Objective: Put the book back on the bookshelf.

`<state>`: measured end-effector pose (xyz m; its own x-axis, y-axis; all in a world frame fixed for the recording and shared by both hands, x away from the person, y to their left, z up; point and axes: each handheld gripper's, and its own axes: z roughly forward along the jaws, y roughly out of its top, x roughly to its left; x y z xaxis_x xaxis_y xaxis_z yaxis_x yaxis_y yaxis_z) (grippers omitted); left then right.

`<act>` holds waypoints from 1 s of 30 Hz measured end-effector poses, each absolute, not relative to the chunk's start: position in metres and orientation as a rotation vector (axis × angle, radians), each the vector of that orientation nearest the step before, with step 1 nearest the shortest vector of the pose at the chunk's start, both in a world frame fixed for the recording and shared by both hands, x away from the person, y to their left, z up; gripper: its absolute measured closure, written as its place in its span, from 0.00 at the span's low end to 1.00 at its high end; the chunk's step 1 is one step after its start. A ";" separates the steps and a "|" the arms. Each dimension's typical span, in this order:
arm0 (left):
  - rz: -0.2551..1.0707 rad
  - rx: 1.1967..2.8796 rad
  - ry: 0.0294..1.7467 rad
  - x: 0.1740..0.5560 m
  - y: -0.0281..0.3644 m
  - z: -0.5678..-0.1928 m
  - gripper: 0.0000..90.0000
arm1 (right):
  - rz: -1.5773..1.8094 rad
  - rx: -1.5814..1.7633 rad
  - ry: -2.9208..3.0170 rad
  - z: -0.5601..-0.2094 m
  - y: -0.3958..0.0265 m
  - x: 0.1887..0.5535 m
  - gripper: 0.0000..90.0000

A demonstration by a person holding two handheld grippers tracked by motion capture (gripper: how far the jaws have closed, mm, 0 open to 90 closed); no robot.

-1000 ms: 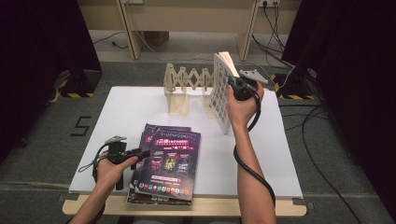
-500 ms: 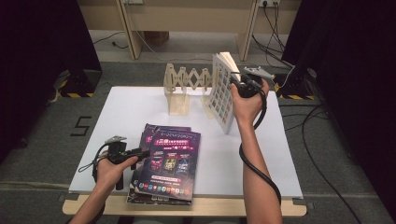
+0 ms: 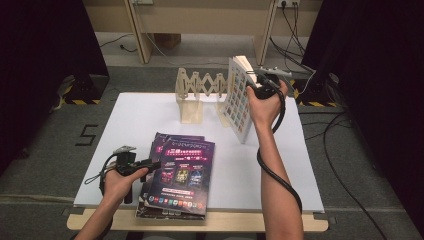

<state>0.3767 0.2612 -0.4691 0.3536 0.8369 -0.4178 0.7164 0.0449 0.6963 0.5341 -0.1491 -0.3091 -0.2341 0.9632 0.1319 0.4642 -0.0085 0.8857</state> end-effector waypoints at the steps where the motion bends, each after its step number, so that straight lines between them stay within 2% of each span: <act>1: 0.164 1.699 1.396 0.377 0.261 -0.469 0.53 | 1.193 1.498 1.741 -0.308 -0.149 0.535 0.81; 14: 0.168 1.704 1.397 0.377 0.262 -0.469 0.53 | 1.222 1.458 1.707 -0.307 -0.141 0.533 0.83; 30: 0.165 1.704 1.397 0.378 0.263 -0.470 0.53 | 1.243 1.427 1.660 -0.303 -0.125 0.553 0.83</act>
<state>0.3777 0.2630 -0.4699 0.3535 0.8380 -0.4158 0.7184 0.0416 0.6944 0.5526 -0.1248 -0.3034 -0.2297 0.9656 0.1220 0.3887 -0.0239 0.9211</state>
